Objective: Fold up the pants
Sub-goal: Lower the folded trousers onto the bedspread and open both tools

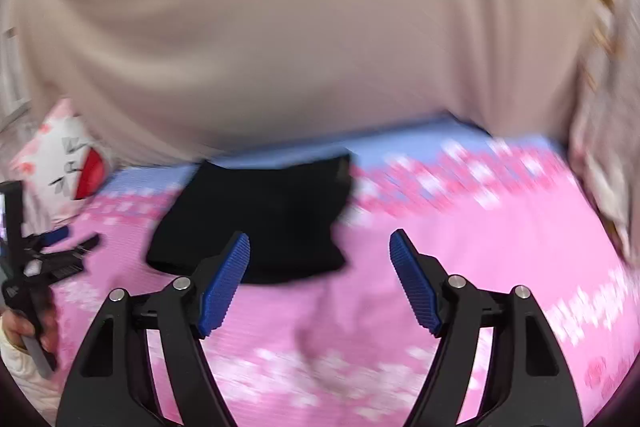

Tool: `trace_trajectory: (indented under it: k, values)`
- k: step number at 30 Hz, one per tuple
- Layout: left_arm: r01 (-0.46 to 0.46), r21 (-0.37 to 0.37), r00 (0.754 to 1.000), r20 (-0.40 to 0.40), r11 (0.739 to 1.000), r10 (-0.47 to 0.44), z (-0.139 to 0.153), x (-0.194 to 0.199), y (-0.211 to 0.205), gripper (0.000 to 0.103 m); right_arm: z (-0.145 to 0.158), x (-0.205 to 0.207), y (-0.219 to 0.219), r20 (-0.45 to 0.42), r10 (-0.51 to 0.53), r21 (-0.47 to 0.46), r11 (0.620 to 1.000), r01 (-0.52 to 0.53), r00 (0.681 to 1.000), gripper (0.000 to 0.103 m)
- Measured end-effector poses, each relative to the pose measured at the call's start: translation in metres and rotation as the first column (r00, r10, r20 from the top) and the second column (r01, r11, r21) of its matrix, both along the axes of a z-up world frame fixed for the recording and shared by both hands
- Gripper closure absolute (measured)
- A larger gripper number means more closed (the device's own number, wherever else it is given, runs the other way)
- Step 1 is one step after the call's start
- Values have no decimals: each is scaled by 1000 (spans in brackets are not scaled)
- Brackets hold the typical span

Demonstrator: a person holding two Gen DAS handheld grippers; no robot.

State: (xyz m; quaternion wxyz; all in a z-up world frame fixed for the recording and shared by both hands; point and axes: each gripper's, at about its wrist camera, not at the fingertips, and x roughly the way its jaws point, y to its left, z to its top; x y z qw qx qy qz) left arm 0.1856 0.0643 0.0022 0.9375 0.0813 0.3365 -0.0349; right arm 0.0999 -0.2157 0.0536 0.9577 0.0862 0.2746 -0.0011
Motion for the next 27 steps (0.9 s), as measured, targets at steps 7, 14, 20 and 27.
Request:
trace_trajectory:
  k: [7, 14, 20, 27]
  values:
    - [81, 1, 995, -56, 997, -81, -37, 51, -55, 17, -60, 94, 13, -174, 59, 3, 998, -59, 983, 97]
    - [49, -227, 965, -241, 973, -105, -104, 107, -12, 11, -111, 107, -15, -234, 42, 59, 998, -29, 971, 103]
    - [44, -109, 984, -167, 993, -62, -66, 75, -25, 16, -77, 81, -5, -176, 17, 38, 999, -11, 984, 102]
    - [108, -29, 994, 27, 994, -108, -6, -23, -46, 14, -27, -3, 3, -76, -35, -14, 999, 34, 997, 98]
